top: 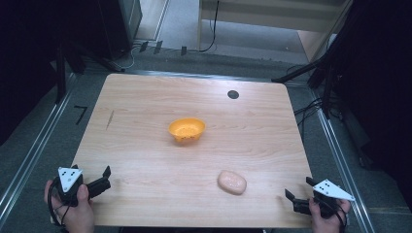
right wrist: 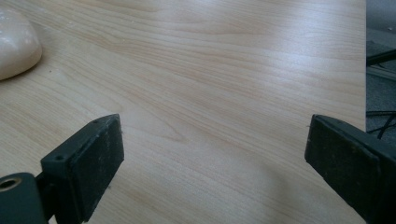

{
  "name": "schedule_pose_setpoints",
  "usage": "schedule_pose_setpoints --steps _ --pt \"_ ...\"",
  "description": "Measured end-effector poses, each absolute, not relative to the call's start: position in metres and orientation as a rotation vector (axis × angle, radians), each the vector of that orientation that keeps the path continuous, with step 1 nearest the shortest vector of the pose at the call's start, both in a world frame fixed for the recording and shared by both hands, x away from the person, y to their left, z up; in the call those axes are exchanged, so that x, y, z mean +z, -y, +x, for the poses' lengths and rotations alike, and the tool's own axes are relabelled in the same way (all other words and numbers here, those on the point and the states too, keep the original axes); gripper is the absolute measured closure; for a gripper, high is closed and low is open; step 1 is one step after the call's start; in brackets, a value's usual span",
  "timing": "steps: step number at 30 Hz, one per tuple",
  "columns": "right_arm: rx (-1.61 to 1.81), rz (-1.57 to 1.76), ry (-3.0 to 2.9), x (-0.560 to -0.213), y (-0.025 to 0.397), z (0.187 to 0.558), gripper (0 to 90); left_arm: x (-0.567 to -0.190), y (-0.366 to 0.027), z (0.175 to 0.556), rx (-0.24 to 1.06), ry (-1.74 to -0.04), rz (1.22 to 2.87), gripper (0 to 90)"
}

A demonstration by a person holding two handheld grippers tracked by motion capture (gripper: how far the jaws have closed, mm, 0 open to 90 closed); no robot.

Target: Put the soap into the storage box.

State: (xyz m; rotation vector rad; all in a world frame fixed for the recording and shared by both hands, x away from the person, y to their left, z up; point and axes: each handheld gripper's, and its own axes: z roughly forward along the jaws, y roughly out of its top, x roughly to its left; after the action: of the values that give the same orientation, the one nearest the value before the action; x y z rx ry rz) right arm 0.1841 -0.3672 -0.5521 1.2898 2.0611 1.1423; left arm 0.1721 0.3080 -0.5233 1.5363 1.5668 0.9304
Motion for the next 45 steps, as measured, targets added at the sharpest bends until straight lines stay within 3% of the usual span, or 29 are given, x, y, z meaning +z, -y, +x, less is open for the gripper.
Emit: schedule_pose_setpoints --steps 9,45 --pt "1.141 1.298 -2.035 -0.552 0.368 0.184 5.0 -0.524 -0.299 0.173 0.987 -1.545 1.591 0.0" --pt "1.011 1.083 -2.363 -0.528 0.323 0.210 4.7 -0.523 -0.301 0.173 0.958 -1.504 1.588 0.0"
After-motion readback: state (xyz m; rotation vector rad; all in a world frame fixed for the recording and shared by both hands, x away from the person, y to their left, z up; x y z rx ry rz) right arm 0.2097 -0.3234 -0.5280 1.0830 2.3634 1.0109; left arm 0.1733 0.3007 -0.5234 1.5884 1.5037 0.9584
